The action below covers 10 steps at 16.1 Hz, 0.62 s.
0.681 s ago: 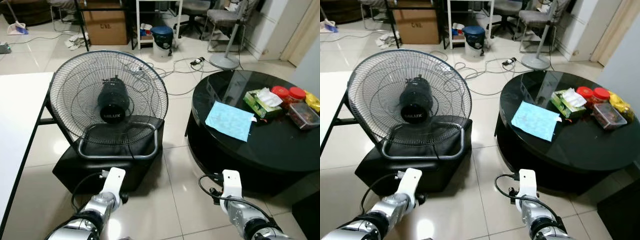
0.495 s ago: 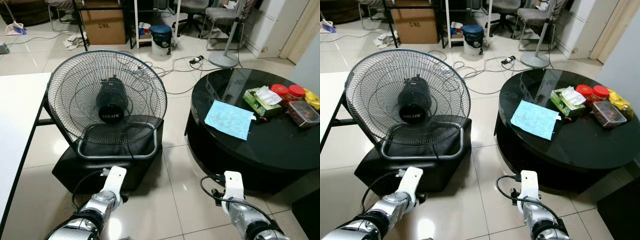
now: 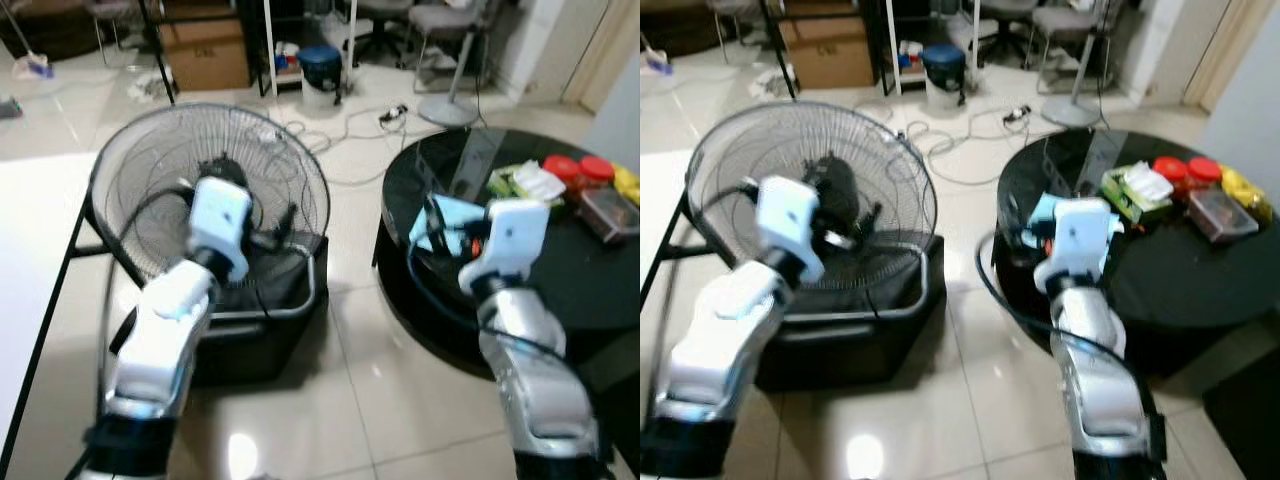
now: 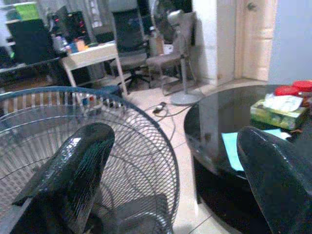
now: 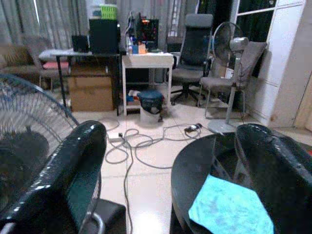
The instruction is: Setting the table
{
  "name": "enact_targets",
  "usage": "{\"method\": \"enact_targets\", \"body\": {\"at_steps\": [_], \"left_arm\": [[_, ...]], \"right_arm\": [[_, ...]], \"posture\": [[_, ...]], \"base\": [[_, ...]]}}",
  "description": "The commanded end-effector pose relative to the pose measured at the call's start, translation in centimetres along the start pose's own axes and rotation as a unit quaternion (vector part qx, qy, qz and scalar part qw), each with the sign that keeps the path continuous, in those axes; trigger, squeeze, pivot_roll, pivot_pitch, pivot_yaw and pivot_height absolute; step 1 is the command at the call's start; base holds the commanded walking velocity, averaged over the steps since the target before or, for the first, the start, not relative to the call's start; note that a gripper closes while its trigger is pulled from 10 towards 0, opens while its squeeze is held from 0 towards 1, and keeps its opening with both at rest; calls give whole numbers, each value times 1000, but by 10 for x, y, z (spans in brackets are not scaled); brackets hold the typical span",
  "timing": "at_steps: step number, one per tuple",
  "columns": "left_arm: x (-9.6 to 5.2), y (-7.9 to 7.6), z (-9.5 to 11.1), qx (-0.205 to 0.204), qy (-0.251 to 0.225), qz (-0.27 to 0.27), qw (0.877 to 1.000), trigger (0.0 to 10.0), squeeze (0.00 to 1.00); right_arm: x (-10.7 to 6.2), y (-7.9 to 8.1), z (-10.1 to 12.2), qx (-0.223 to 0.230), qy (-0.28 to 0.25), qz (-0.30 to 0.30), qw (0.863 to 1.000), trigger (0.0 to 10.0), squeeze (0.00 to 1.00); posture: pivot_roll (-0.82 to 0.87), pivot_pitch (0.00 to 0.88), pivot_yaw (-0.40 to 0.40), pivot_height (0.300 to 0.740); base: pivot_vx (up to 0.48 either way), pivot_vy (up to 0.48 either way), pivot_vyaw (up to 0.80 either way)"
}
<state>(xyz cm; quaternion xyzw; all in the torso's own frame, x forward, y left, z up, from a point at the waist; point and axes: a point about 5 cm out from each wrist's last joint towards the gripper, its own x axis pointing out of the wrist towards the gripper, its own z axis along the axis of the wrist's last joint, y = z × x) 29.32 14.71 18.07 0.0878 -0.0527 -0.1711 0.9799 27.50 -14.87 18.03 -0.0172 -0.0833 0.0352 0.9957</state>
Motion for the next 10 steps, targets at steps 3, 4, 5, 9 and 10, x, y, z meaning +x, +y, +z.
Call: {"method": "enact_targets", "body": {"at_steps": [3,4,5,9,10], "left_arm": [[-10,-1,4,16,24,32,999,10000,494],[-11,3,1,47,20,88,995,10000,0],[-13,2,-12,16,48,100,994,10000,0],[-27,5,-24,-11,78,121,990,10000,0],[-29,5,-22,-19,72,129,989,10000,0]], "right_arm": [[-1,1,7,-101,32,-10,994,10000,0],[1,-1,8,-163,21,-30,986,10000,0],[2,1,2,-91,54,3,994,10000,0],[-6,14,-10,-55,82,56,994,10000,0],[-8,16,-11,-44,85,75,993,10000,0]], "posture": [[-91,0,43,740],[-98,0,44,740],[-99,0,31,740],[-85,0,20,740],[-82,0,19,740]], "base": [[0,0,0],[0,0,0],[0,0,0],[0,0,794],[0,0,800]]}}
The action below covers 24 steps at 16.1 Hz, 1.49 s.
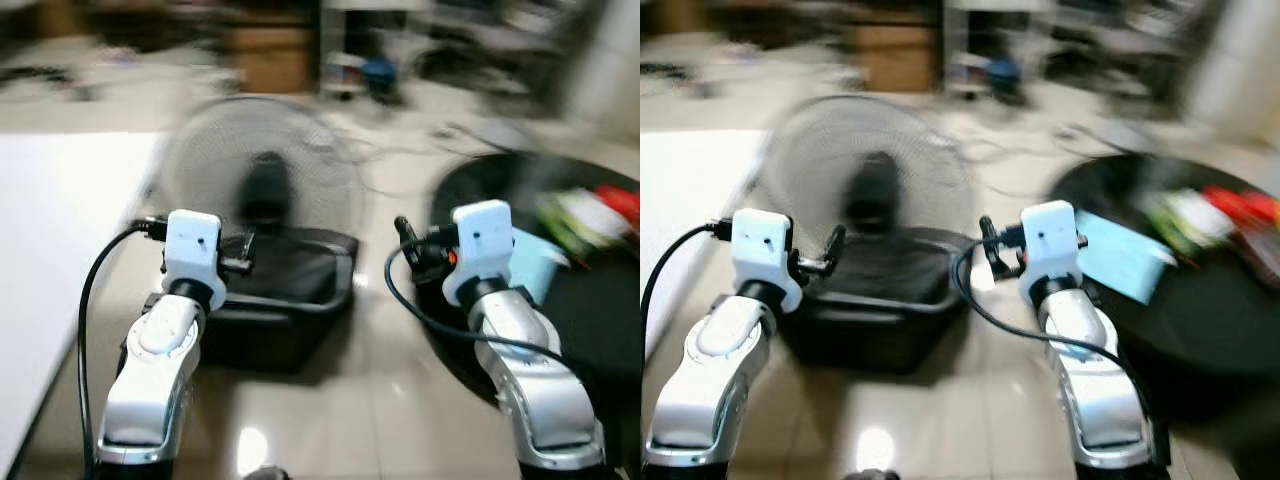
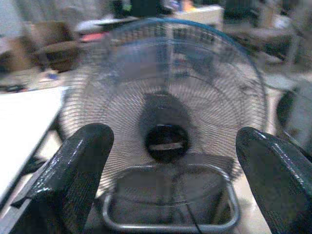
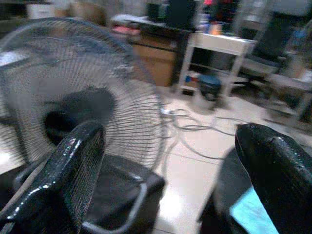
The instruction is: Setting the table
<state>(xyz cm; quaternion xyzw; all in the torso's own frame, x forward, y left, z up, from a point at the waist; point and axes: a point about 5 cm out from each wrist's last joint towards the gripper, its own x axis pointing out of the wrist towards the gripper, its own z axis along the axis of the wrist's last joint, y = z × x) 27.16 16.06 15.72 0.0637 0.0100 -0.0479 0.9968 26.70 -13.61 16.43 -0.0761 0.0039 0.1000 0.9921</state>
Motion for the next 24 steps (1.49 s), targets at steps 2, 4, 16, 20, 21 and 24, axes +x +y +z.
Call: {"method": "enact_targets", "body": {"at_steps": [2,4,16,20,21,24], "left_arm": [[-4,4,-2,19,15,15,1000,10000,0],[-1,2,9,31,-20,10,999,10000,0],[-3,13,7,20,-4,6,1000,10000,0],[-7,8,6,40,-20,-1,999,10000,0],[-8,7,5,36,-17,-6,999,10000,0],[-12,1,0,41,-12,-14,999,10000,0]], "right_arm": [[-7,11,-12,15,28,53,998,10000,0],[-11,8,-16,26,38,51,998,10000,0],[-23,-5,-10,50,16,35,998,10000,1000],[-24,-4,-9,61,10,38,997,10000,1000],[-24,-2,-8,62,8,44,997,10000,1000],[-25,2,-9,65,8,60,996,10000,1000]], "posture": [[-74,0,16,740],[-77,0,24,740],[-83,0,38,740],[-82,0,35,740],[-82,0,35,740],[-79,0,29,740]], "base": [[0,0,800],[0,0,800],[0,0,800],[0,0,800],[0,0,800],[0,219,800]]}}
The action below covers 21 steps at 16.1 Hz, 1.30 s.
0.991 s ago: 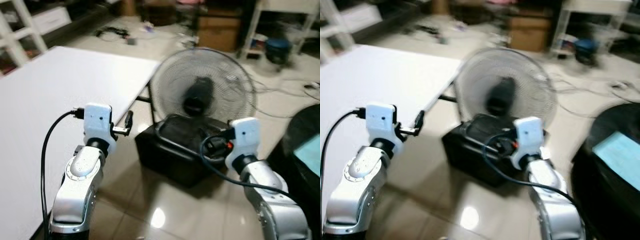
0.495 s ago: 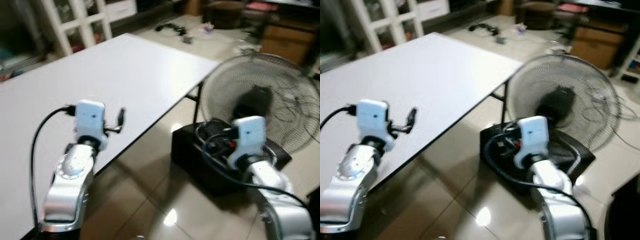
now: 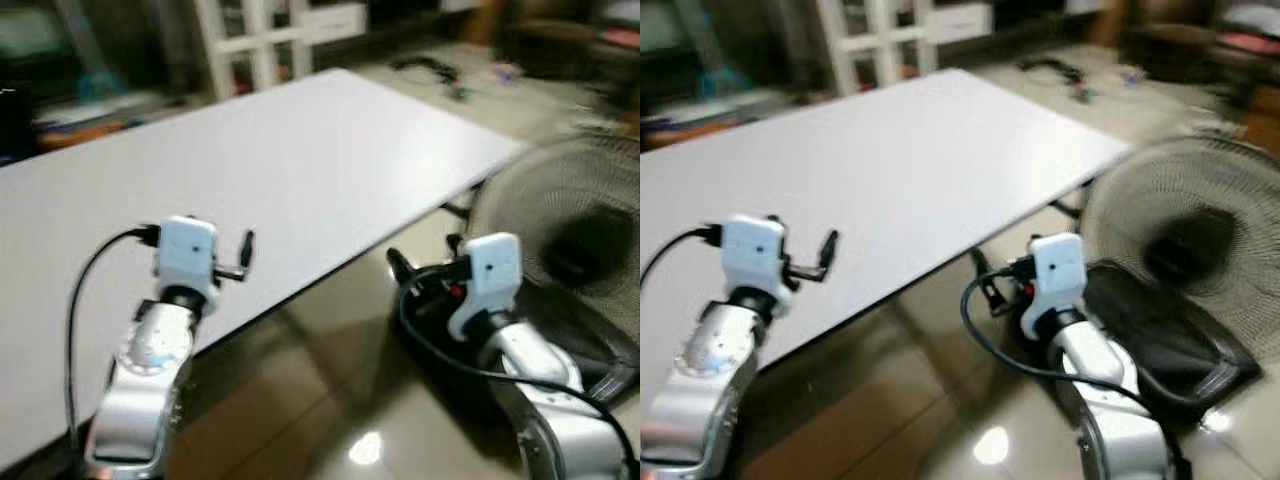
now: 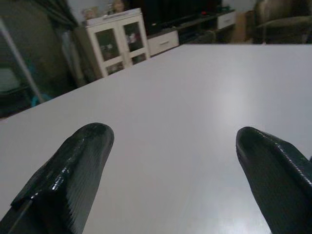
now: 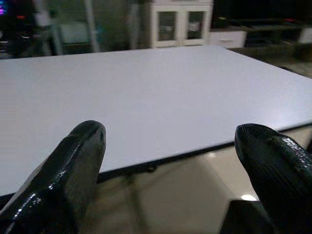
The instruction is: Setting the table
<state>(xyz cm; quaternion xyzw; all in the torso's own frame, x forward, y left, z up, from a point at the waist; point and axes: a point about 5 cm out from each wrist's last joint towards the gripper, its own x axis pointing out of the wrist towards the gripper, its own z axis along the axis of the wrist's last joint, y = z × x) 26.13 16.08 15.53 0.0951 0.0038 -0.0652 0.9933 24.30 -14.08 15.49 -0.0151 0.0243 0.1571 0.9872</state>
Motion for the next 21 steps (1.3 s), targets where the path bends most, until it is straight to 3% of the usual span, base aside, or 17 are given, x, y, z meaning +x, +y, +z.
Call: {"method": "enact_targets", "body": {"at_steps": [1,9,10,12,14,21], "left_arm": [[-2,2,2,10,-7,3,1000,10000,0],[-7,3,-1,18,-1,11,1000,10000,0],[-8,3,-2,19,0,10,1000,10000,0],[-9,3,-3,21,1,9,1000,10000,0],[-9,2,-3,23,2,9,1000,10000,0],[-11,3,-4,25,6,15,1000,10000,0]], "right_arm": [[-2,1,0,5,-1,4,1000,10000,1000],[-2,0,-8,0,13,6,1000,10000,1000],[-2,-2,-11,1,19,-5,1000,10000,318],[-3,-2,-10,-6,13,1,1000,10000,47],[-5,4,-10,-21,14,28,999,10000,0],[-6,8,-12,-34,15,54,998,10000,0]], "posture": [[-77,0,28,740],[-69,0,17,740],[-69,0,17,740],[-70,0,16,740],[-67,0,14,740],[-61,0,8,740]], "base": [[0,368,800],[0,480,666],[0,480,0],[0,480,0],[0,480,369],[0,480,800]]}}
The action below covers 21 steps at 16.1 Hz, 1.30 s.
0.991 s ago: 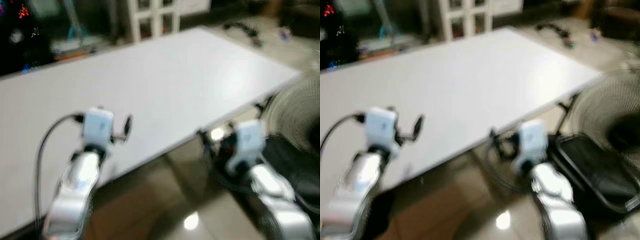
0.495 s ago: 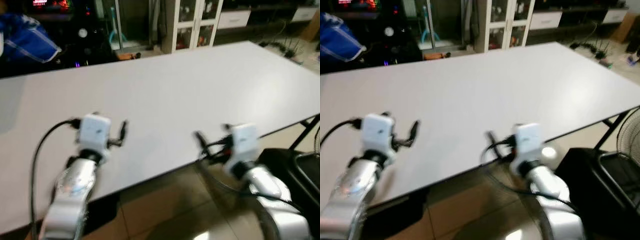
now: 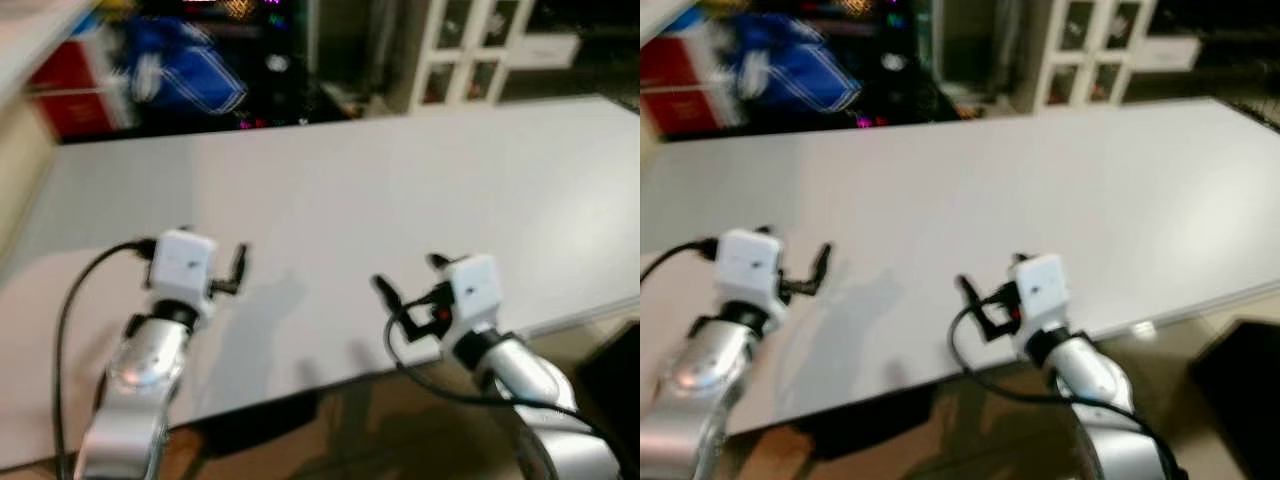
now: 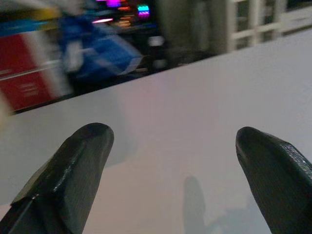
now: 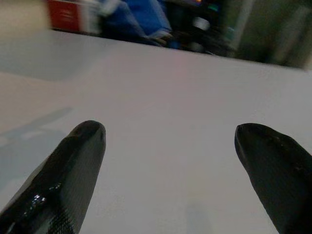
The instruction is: Setting the table
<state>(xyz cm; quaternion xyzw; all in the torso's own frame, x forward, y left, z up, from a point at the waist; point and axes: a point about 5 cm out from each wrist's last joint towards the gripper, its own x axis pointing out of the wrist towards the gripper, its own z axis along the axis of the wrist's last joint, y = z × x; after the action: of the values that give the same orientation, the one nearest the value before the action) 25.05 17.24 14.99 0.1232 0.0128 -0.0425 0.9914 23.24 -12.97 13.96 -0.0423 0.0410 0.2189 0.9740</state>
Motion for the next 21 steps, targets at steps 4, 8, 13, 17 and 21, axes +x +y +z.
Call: {"method": "enact_targets", "body": {"at_steps": [4,8,13,17,21], "left_arm": [[-1,-5,4,0,-5,-3,1000,10000,0],[-1,-6,4,1,-5,-4,1000,10000,0],[0,-6,4,3,-4,-5,1000,10000,0],[7,-1,8,14,-12,-3,1000,10000,0],[18,3,16,21,-27,1,999,10000,0]], "right_arm": [[-5,-10,2,-16,-2,0,1000,10000,0],[-7,-20,0,1,4,-23,1000,10000,0],[-8,-27,1,2,7,-43,999,10000,0],[-2,-36,6,33,-10,-123,992,10000,0],[1,-39,9,54,-20,-147,987,10000,0]], "posture": [[-57,0,5,740],[-58,0,5,740],[-61,0,4,740],[-57,0,4,740],[-54,0,5,740]], "base": [[0,480,800],[0,480,600],[0,453,0],[0,480,0],[0,480,-586]]}}
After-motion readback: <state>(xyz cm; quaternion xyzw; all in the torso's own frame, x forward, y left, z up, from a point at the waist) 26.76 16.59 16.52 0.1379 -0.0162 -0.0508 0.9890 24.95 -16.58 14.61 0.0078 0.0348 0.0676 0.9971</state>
